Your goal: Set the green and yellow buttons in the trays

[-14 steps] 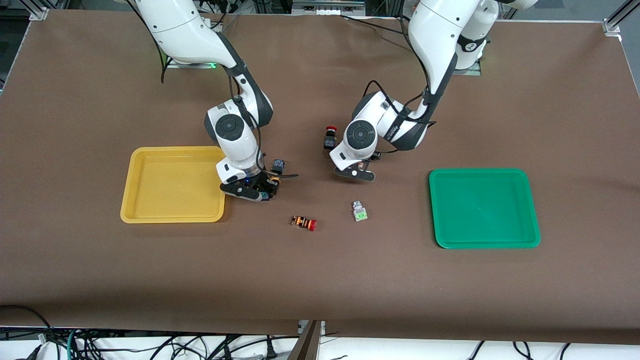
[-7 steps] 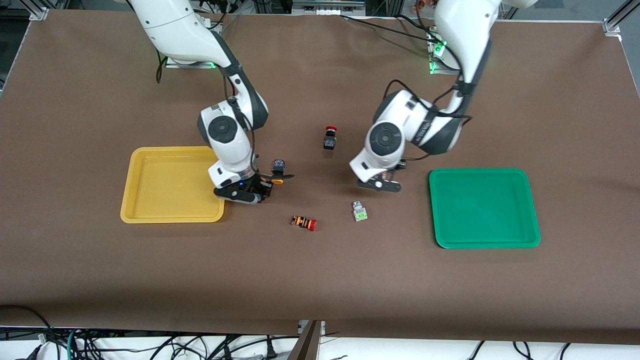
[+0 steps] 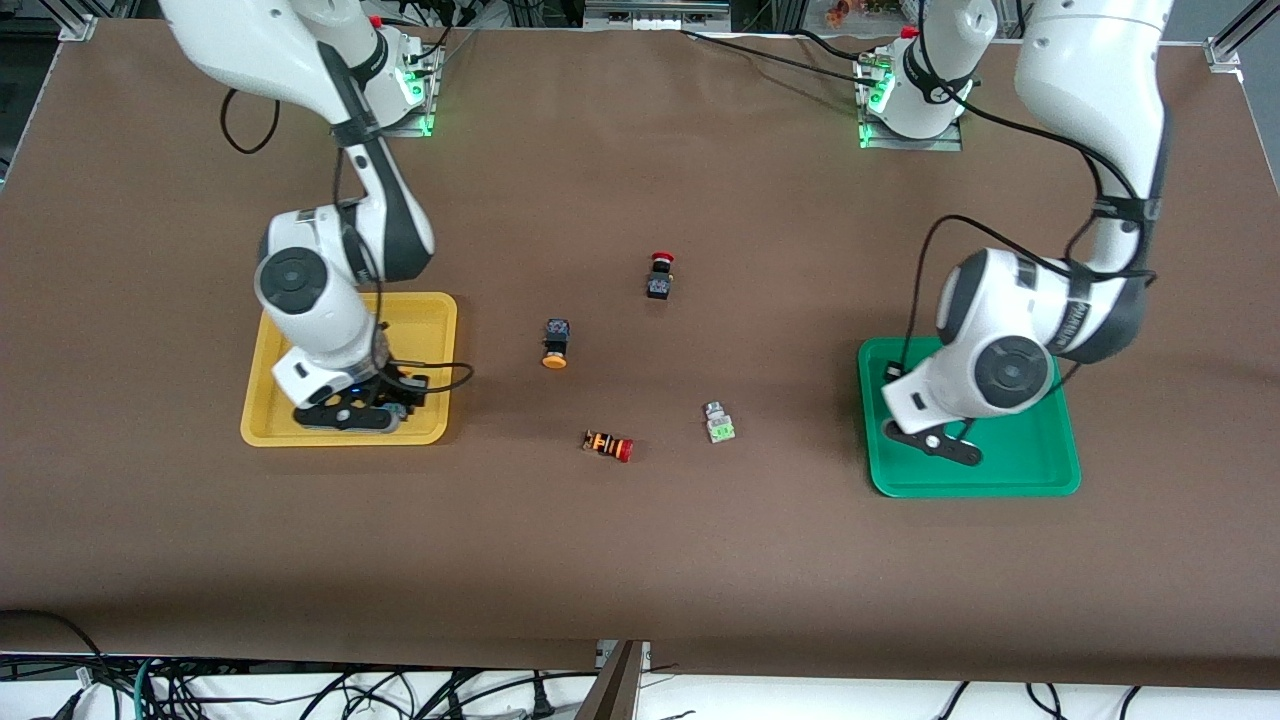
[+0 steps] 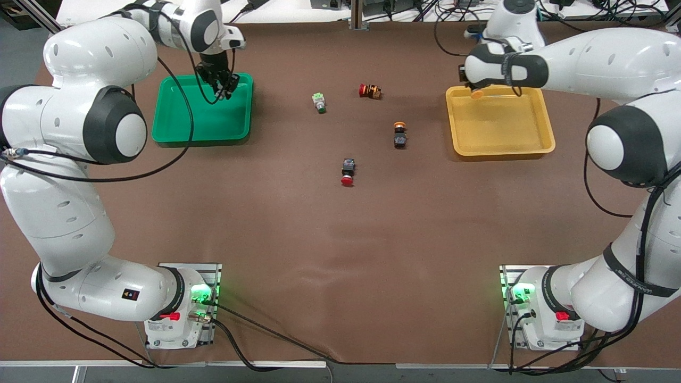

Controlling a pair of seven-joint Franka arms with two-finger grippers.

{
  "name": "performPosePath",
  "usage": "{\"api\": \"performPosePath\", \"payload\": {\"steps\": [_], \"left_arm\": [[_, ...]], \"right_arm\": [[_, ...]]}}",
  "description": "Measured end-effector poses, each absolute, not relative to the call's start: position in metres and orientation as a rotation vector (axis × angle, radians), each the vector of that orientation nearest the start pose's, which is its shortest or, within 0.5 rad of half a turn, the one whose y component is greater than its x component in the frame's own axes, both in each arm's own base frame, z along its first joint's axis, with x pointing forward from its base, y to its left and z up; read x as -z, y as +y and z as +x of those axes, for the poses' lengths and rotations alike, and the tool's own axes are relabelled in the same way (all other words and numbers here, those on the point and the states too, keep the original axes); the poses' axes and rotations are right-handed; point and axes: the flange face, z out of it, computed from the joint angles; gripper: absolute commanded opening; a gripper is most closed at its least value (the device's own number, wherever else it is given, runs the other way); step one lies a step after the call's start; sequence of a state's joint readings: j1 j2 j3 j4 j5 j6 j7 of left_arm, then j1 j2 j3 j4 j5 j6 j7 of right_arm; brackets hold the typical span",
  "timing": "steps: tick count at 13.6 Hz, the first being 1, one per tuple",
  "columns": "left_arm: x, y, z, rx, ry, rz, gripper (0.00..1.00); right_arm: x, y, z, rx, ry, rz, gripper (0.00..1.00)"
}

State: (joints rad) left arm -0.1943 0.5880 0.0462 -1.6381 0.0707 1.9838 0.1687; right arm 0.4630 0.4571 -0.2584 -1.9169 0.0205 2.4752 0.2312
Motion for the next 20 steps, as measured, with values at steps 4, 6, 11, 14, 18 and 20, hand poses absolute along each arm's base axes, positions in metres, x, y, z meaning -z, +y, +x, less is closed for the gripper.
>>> {"api": "performPosePath", "payload": {"steps": [4, 6, 11, 14, 18, 20], "left_arm": [[-0.198, -0.069, 0.655, -0.382, 0.589, -2.993, 1.0], [-0.21, -0.084, 0.658, -0.354, 0.619, -3.0, 1.0], [-0.337, -0.185, 0.673, -0.218, 0.375, -3.151, 1.0], [-0.34, -0.244, 0.676, -0.226, -0.063, -3.24, 1.0], [-0.274, -0.339, 0.673, -0.149, -0.476, -3.231, 1.0], [-0.235, -0.372, 0.662, -0.117, -0.506, -3.237, 1.0]], "right_arm": [[-0.257, 0.04, 0.624, 0.129, -0.12, -3.152, 0.0], [-0.247, 0.005, 0.616, 0.088, -0.107, -3.15, 0.0], [-0.215, -0.019, 0.582, 0.154, -0.089, -3.17, 0.9], [-0.221, -0.019, 0.579, 0.177, -0.085, -3.166, 0.98], [-0.266, 0.001, 0.586, 0.15, -0.005, -3.116, 0.98], [-0.296, 0.039, 0.596, 0.134, 0.06, -3.079, 0.98]]}}
